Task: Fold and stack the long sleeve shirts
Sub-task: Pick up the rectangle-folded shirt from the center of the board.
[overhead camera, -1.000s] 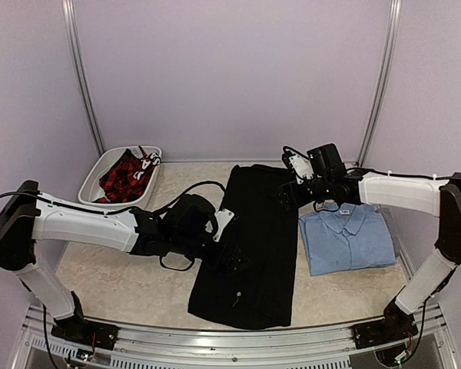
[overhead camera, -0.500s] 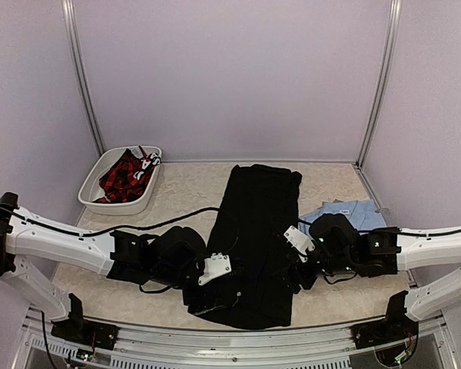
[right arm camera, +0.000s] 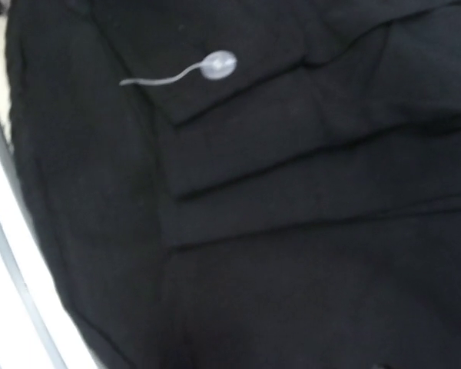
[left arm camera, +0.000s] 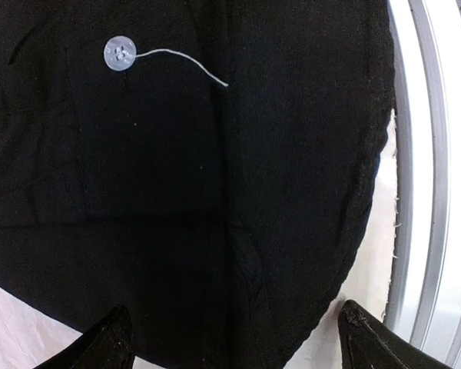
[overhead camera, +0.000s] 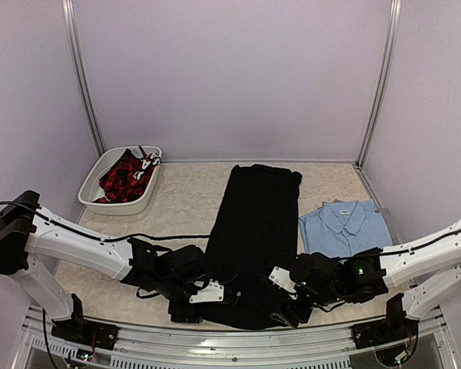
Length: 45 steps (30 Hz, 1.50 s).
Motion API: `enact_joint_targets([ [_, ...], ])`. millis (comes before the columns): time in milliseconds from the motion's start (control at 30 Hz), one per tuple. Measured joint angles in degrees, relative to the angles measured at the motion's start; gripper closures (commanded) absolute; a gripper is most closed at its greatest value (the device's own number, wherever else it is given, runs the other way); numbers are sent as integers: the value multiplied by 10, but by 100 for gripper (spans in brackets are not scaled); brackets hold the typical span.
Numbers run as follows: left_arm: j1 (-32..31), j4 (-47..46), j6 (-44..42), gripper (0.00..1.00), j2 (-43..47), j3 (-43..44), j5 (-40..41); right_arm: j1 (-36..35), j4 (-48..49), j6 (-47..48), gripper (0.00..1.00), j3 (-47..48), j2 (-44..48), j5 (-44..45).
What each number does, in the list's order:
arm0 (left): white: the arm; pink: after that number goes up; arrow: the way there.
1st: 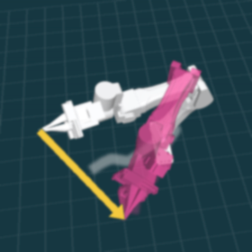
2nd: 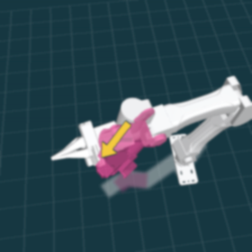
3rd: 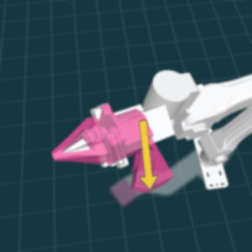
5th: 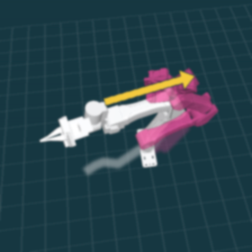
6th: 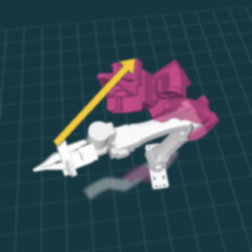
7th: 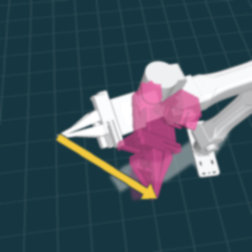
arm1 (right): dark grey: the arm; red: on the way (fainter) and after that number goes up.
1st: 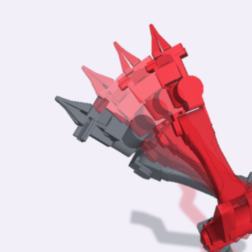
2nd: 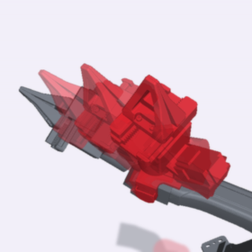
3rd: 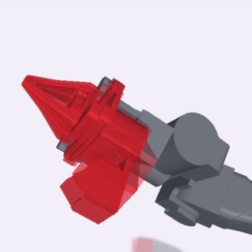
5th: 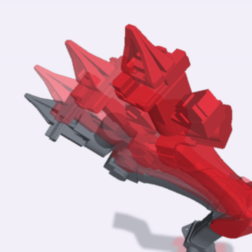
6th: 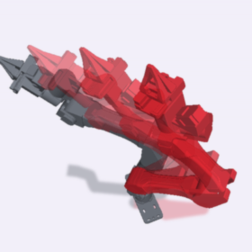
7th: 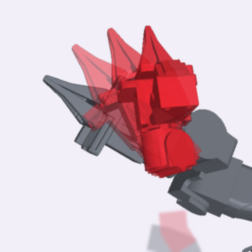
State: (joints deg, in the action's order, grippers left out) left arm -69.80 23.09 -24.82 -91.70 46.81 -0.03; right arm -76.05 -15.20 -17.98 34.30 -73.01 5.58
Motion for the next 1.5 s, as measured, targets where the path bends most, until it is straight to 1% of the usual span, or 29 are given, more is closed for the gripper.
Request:
enact_joint_targets([
  [100, 8, -5, -7, 17, 8, -11, -13, -8, 0, -7, 23, -2, -1, -4],
  [200, 16, -13, -12, 23, 14, -21, -22, -23, -1, -19, 21, -2, -5, -6],
  [300, 27, -17, -15, 33, 17, -26, -30, -38, -4, -31, 21, -3, -11, -8],
  [433, 39, -17, -23, 51, 13, -26, -42, -44, -14, -44, 21, -6, -28, -13],
  [567, 42, -16, -28, 65, -1, -16, -58, -44, -22, -53, 25, -9, -32, -12],
  [733, 43, -20, -30, 73, -16, -4, -76, -44, -31, -64, 32, -8, -61, -2],
  [833, 44, -19, -29, 78, -16, -4, -83, -46, -33, -68, 40, 4, -79, 12],
  [967, 45, -19, -29, 83, -16, -4, -86, -46, -34, -74, 53, 18, -98, 30],
  [1133, 45, -12, -29, 88, -10, -7, -86, -46, -34, -80, 78, 23, -106, 45],
  [1267, 45, -2, -27, 94, -5, -9, -88, -49, -34, -82, 95, 23, -106, 47],
  [1333, 45, 4, -25, 98, -3, -9, -92, -54, -34, -80, 100, 23, -105, 45],
  [1367, 45, 7, -23, 100, 0, -10, -95, -59, -34, -81, 100, 23, -105, 43],
  [1500, 38, 26, -17, 100, 16, -14, -109, -76, -32, -74, 100, 23, -102, 18],
])
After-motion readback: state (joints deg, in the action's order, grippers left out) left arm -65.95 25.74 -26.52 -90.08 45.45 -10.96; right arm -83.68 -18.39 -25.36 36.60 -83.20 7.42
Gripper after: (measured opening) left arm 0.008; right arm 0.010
